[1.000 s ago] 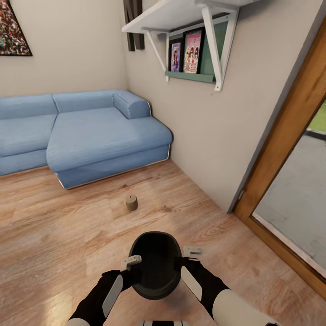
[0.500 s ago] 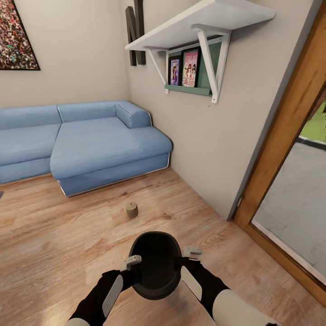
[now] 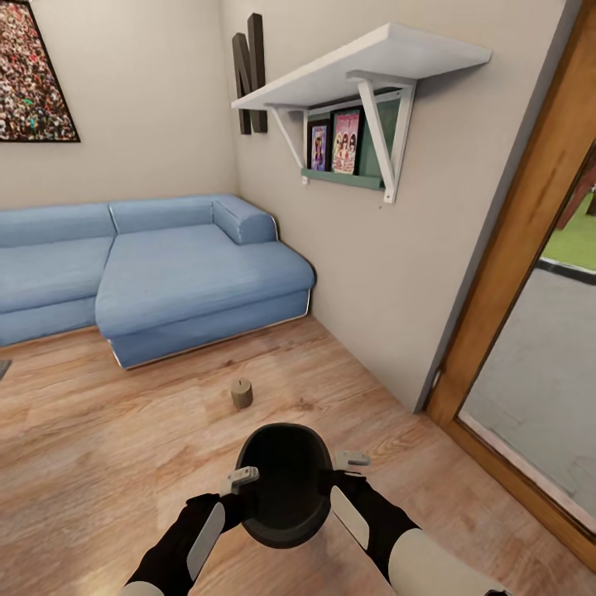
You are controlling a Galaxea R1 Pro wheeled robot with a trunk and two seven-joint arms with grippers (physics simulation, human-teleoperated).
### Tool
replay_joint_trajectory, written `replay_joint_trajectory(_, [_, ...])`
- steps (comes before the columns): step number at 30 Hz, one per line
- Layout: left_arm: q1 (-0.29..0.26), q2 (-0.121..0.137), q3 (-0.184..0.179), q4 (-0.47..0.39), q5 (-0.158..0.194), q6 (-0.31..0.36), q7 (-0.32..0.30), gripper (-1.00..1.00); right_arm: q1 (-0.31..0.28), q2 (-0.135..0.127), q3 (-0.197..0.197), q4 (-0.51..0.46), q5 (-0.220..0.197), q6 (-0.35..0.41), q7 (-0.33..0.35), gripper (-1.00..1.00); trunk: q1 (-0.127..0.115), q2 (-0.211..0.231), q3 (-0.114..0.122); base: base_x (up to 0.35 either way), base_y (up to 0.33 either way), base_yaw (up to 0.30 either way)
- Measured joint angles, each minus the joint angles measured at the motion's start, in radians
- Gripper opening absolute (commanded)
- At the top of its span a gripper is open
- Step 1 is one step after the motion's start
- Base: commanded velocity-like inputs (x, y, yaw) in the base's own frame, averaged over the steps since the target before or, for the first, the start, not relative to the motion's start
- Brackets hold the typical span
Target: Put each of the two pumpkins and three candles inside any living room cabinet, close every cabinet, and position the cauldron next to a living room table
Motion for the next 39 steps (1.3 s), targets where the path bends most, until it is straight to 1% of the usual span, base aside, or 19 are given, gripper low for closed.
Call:
replay_joint_trajectory(5, [0.000, 0.000, 0.000, 0.000, 0.001, 0.000, 0.001, -1.00, 0.000, 0.000, 0.000, 0.001, 0.001, 0.000, 0.001, -1.00, -0.019, 0.035, 0.016, 0.000, 0.000, 0.008])
replay_joint_trajectory(10, [0.000, 0.000, 0.000, 0.000, 0.001, 0.000, 0.000, -1.00, 0.000, 0.000, 0.000, 0.000, 0.001, 0.001, 0.001, -1.00, -0.019, 0.035, 0.017, 0.000, 0.000, 0.167])
replay_joint_trajectory(25, [0.000, 0.000, -0.001, -0.001, 0.003, 0.000, 0.002, -1.00, -0.001, 0.000, -0.001, -0.001, 0.003, 0.003, 0.000, -1.00, -0.019, 0.035, 0.024, 0.019, 0.000, 0.260])
replay_joint_trajectory(33, [0.000, 0.000, -0.001, -0.001, 0.002, 0.000, 0.002, -1.00, 0.000, 0.000, -0.001, 0.000, 0.002, 0.002, 0.001, -1.00, -0.019, 0.035, 0.025, 0.028, 0.000, 0.045])
replay_joint_trajectory(39, [0.000, 0.000, -0.002, -0.001, 0.002, 0.000, 0.002, -1.00, 0.000, 0.000, 0.000, 0.001, 0.001, 0.000, 0.002, -1.00, -0.019, 0.035, 0.025, 0.179, 0.000, 0.011])
